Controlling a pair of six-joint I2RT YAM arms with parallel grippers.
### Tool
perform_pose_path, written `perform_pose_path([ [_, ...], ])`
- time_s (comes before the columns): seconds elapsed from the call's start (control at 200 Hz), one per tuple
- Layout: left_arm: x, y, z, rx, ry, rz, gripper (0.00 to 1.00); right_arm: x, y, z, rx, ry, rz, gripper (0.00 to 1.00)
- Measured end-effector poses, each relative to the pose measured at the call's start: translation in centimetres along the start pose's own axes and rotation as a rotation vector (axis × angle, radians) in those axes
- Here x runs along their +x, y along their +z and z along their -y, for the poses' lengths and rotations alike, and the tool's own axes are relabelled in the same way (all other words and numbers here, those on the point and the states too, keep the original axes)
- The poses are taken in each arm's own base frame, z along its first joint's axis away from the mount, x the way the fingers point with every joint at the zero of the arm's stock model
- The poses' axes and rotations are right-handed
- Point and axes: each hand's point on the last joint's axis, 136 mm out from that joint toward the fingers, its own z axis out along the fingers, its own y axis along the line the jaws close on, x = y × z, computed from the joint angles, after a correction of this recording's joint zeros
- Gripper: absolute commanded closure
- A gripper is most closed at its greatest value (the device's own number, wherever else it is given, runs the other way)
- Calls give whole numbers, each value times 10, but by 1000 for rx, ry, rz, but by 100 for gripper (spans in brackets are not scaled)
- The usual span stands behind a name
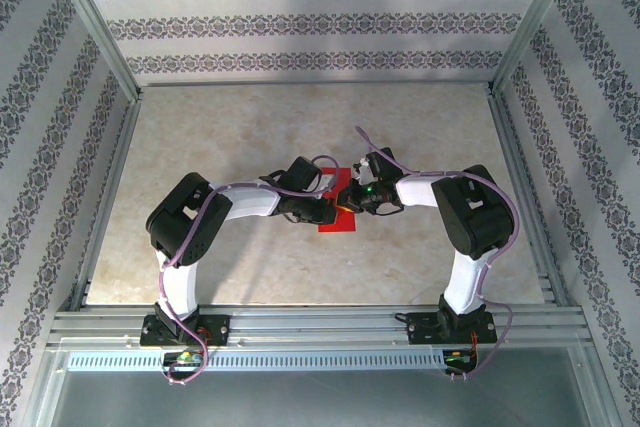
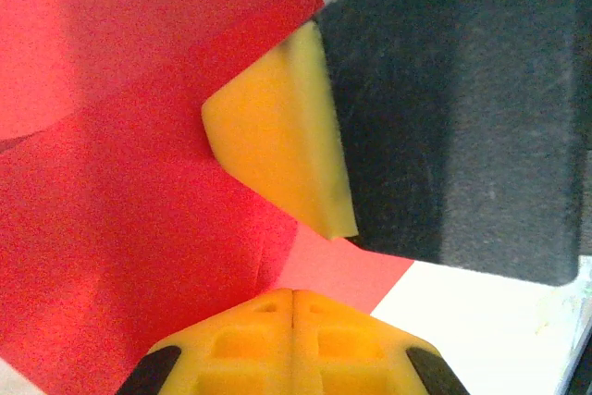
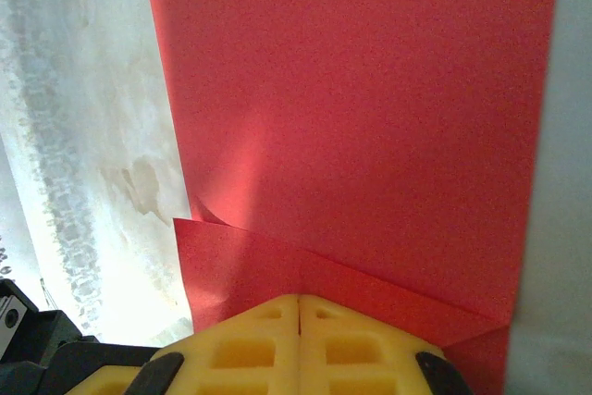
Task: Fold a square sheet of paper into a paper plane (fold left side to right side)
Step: Fold the triangle a second time at the center of the table.
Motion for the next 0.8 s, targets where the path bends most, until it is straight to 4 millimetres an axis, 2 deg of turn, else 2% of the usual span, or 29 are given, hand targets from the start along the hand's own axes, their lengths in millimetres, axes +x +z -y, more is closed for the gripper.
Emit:
perform_pose_path([
  [0.28,8,1,-4,6,7,-4,100,-1,-1,1,6,4,-6,100],
  [0.8,28,-9,-7,12,17,7,100,-2,-2,3,5,-7,-11,100],
])
